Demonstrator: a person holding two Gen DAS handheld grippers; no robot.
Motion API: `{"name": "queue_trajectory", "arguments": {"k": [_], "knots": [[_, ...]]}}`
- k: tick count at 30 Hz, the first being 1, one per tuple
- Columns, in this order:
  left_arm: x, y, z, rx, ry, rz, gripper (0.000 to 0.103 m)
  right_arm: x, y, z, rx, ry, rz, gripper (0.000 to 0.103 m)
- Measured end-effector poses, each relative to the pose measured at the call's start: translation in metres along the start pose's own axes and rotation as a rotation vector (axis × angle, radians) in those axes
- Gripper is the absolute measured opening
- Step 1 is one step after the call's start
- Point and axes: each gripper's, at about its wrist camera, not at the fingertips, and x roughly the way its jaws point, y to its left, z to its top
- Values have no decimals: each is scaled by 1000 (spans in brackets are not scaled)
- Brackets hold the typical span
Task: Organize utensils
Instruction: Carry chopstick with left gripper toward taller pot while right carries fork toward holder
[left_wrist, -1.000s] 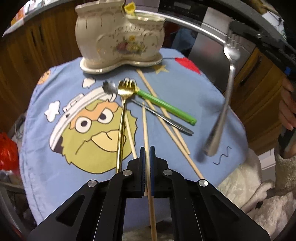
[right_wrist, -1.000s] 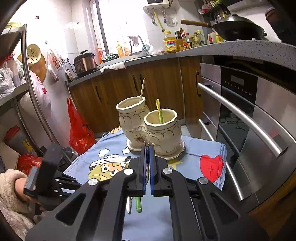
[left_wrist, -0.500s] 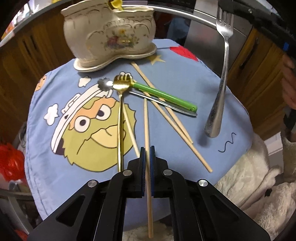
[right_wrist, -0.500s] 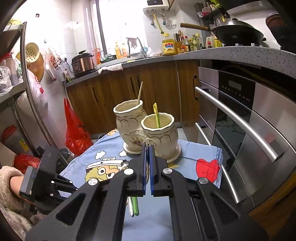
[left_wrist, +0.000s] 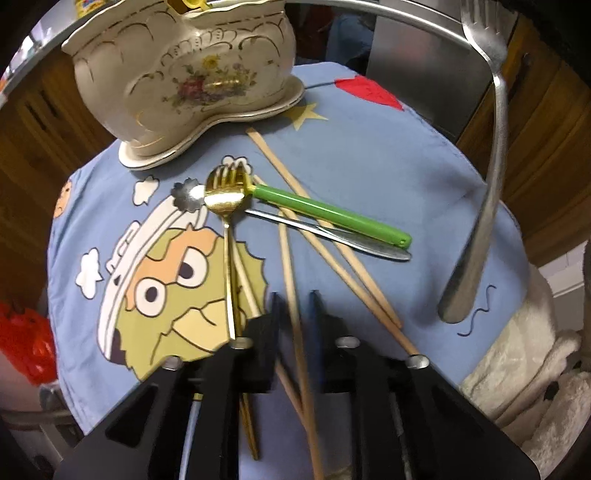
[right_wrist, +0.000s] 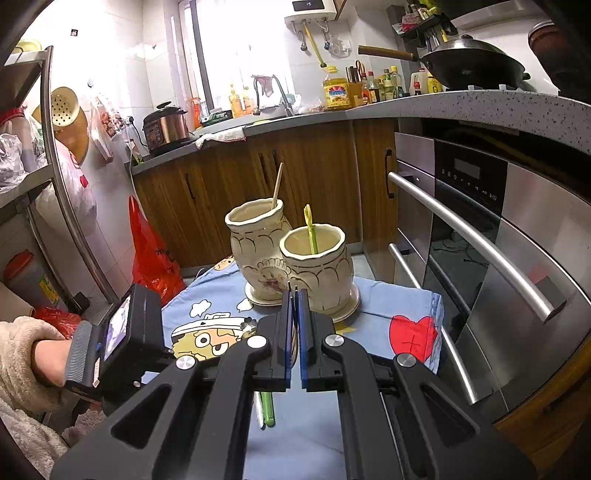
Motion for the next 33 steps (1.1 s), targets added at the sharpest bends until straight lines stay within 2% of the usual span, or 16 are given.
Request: {"name": "queue_trajectory", "arguments": {"k": [4,10,14,19,25,30,33], "knots": [[-3,5,-5,-11,-12,-29,5,-2,0,5,-7,-14,-3,3],[-29,17,-22,-39,-75,-62,5,1,-1,19,-19,-35,-29,3],[-54,26,-21,-58,-175,-61,5,4,2,31,-41,-59,-63,3],[-107,46,-7,-80,-466,-77,5,9,5,55,-65,-104,-117,3],[-149,83,42,-148,-777,-55,5,12,13,100,-110,-194,-203,3],[-156,105,92,-217,-964,-12,5,29,9,135,-109,-256,-292,3],[-151,110,112,-241,-1065,21,5,42,2,144,-98,-264,-320,3]]}}
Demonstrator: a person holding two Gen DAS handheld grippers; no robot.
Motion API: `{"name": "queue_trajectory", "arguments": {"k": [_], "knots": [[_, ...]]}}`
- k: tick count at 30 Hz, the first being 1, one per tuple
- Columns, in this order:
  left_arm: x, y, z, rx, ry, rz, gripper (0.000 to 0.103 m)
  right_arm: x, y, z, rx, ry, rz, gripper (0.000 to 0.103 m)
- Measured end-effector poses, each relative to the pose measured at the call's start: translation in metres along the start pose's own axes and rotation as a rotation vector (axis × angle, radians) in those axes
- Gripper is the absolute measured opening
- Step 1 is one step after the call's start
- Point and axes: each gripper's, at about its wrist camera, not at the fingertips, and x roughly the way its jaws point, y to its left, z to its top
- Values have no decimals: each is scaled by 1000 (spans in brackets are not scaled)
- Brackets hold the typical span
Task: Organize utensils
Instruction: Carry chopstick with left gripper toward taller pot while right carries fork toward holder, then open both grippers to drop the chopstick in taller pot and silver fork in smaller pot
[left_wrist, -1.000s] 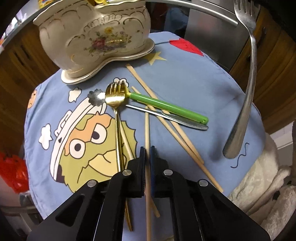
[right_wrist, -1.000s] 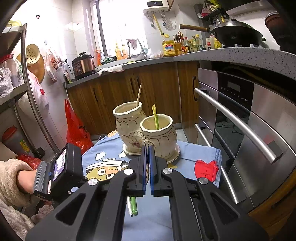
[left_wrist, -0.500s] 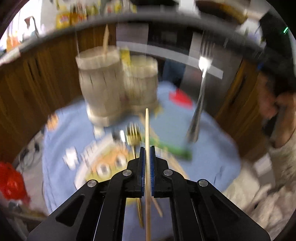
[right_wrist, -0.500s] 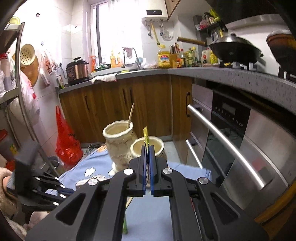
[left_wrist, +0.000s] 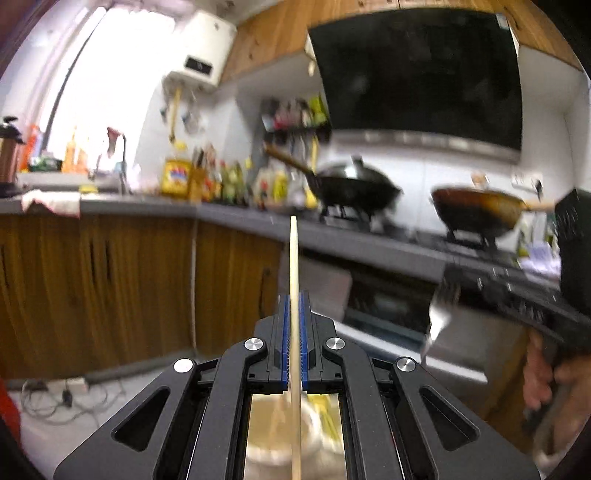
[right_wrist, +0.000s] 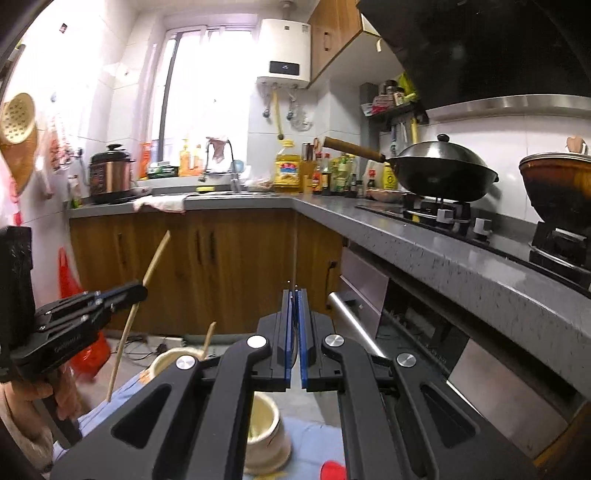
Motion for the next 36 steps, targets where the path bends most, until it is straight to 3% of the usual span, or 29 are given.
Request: {"name": "queue_trajectory", "arguments": {"k": [5,8,21,28,31,33,36], "knots": [[31,3,-3,-9,-74,62,5,25,1,-5,-21,2,-59,3],[41,4,-10,8,-74,81,5,38,4,-18,-47,31,-62,3],[41,27,-62,-14,139,43,5,89,-3,-69,-3,204,25,3],[39,28,-76,-6,189,35,5,96,-4,-75,28,240,45,3],[40,29,-77,-13,208,35,12,96,-3,-75,32,246,49,3],[37,30,-75,-20,204,36,13,94,-3,-74,40,248,63,9],[30,28,-69,-12,202,35,17,90,-5,-72,53,233,64,26]]}}
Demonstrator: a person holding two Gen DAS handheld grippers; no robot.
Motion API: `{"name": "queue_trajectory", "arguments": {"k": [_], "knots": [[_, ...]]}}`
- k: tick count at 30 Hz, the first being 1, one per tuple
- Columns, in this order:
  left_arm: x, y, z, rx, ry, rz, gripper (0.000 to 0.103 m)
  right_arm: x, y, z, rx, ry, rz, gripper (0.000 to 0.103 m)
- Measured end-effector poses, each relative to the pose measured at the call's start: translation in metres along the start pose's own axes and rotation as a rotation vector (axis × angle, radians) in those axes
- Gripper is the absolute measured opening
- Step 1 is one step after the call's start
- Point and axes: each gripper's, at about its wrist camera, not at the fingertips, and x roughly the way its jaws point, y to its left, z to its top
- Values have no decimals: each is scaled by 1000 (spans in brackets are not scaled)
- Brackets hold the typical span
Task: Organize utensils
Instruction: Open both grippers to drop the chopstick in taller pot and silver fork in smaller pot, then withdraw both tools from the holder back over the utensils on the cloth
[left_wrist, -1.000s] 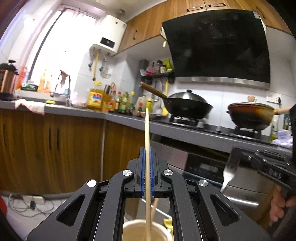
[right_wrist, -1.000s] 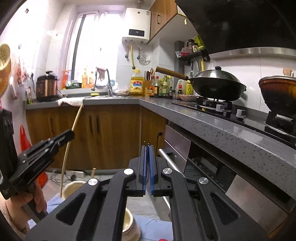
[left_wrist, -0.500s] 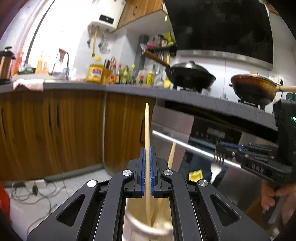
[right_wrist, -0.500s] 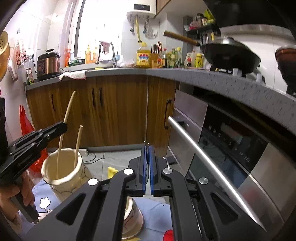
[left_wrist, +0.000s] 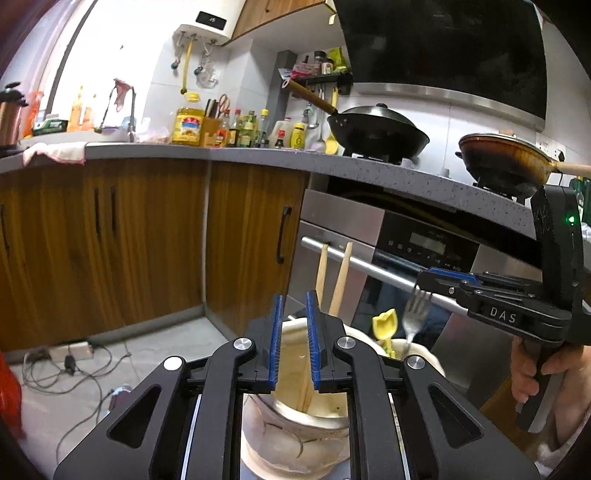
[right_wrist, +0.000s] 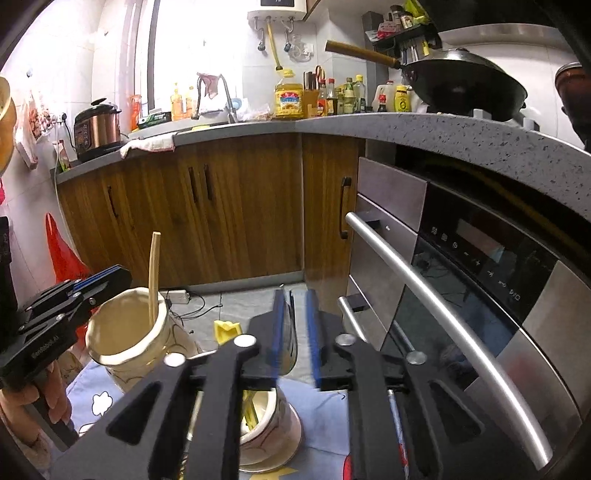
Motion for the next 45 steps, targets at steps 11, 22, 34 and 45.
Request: {"name": "queue_trajectory", "arguments": {"k": [11,22,34,45], "knots": [[-48,-15,6,68,31,53,58,-62,-1,-18,65,-44,36,66],[-95,-29,-11,118,111,58,89,-102,10,-61,74,16,77,98],[-107,-14,-75,70,286,86,93,-95,18,-107,43,140,66,98],[-105,-8,-119,95,436,113,93,-81,25,-133,-2,218,68,98]]}}
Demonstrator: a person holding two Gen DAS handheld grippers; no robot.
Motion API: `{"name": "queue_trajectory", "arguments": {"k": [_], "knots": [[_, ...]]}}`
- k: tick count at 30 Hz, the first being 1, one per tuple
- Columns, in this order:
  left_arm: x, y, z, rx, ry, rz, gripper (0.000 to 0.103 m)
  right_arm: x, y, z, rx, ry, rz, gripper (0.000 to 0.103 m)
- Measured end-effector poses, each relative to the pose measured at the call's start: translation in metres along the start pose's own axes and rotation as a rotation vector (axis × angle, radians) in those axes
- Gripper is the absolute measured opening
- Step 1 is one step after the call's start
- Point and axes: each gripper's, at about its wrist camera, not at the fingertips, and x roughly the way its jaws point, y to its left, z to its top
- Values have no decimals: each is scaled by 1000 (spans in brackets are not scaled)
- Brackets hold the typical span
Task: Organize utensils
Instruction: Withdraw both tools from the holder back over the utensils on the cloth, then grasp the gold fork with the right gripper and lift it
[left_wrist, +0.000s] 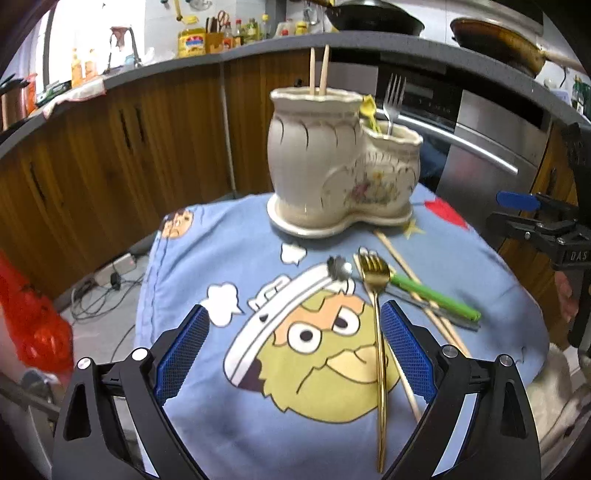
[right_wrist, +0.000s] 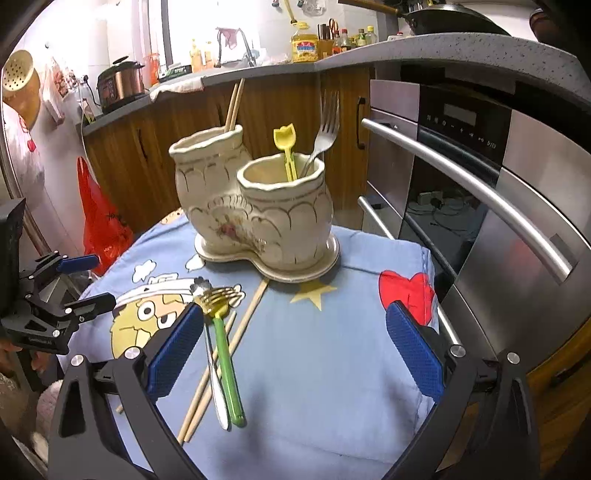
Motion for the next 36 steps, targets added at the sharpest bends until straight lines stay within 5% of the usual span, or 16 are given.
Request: {"name": "queue_trajectory", "arguments": {"k": [21,24,29,31,36], "knots": [[11,-17,-11,51,72,-57,91,31,27,-17,-63,93,66,92],[11,-24,-10,65,81,-90,85,34,33,-17,-99,96,66,77],[22,-35,-9,90,132,-119,57,44,37,-20,-107,151,118,41],[27,-39,-7,93,152,-131,38,46,39,-21,-112,163,135,27],[32,-47,-2,113,184,-164,29,45,41,-23,-131,166,148,22]]}}
